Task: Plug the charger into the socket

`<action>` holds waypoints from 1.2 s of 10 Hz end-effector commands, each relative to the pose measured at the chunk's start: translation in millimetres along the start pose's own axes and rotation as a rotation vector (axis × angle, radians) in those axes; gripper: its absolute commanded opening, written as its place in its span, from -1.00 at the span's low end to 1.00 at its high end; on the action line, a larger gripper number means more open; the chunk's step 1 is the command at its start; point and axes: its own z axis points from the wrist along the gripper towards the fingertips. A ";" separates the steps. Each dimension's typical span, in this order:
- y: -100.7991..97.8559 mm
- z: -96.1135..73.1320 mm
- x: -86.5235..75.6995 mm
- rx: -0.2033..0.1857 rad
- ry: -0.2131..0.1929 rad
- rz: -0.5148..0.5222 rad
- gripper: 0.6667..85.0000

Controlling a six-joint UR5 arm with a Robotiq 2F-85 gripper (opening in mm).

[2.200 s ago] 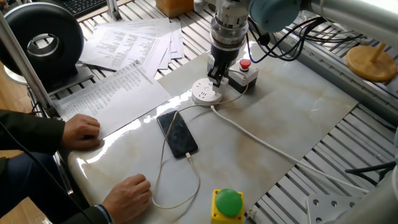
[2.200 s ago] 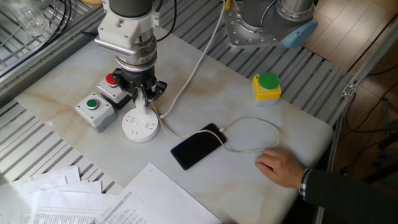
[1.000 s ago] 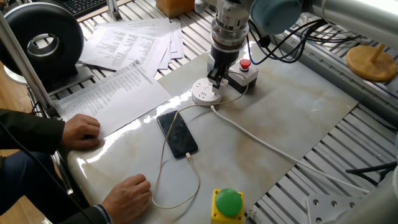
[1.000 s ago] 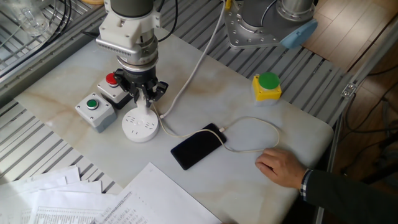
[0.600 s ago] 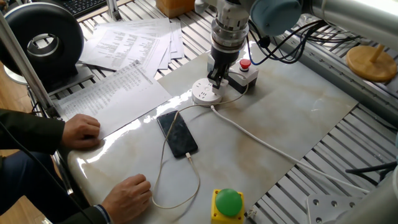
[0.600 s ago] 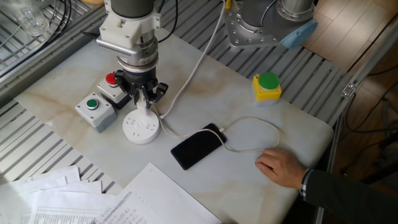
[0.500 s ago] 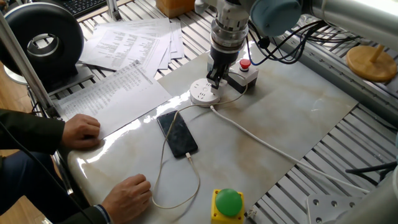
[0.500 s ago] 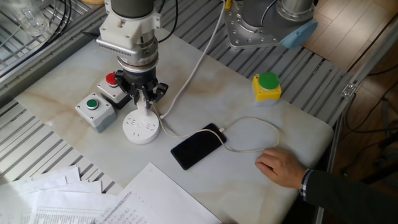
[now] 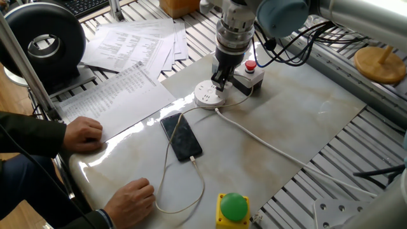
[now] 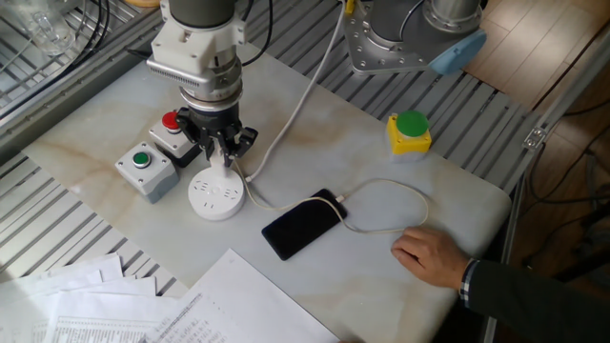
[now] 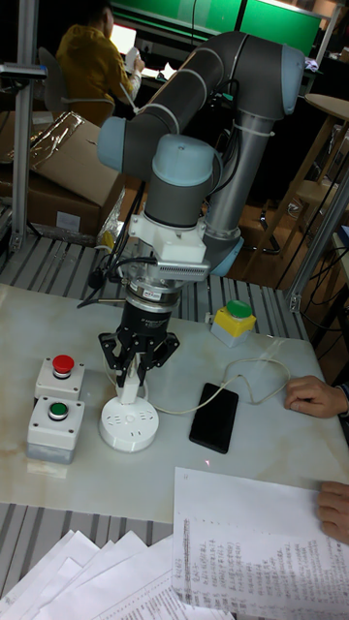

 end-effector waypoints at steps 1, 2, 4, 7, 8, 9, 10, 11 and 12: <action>1.0 2.3 -3.4 -0.013 -0.015 0.002 -0.99; 1.0 4.3 -4.8 -0.022 -0.026 -0.005 -0.99; -0.4 7.3 -3.4 -0.025 -0.034 -0.014 -0.99; -3.0 8.2 1.8 -0.022 -0.030 -0.039 -0.99; -1.9 10.1 3.8 -0.030 -0.030 -0.044 -0.99; -2.7 11.6 5.9 -0.029 -0.026 -0.049 -0.99; -8.3 8.8 8.2 -0.010 -0.016 -0.062 -0.99; -20.5 0.4 10.3 0.033 -0.001 -0.092 -0.98; -21.3 -10.6 12.1 0.034 0.013 -0.097 -0.94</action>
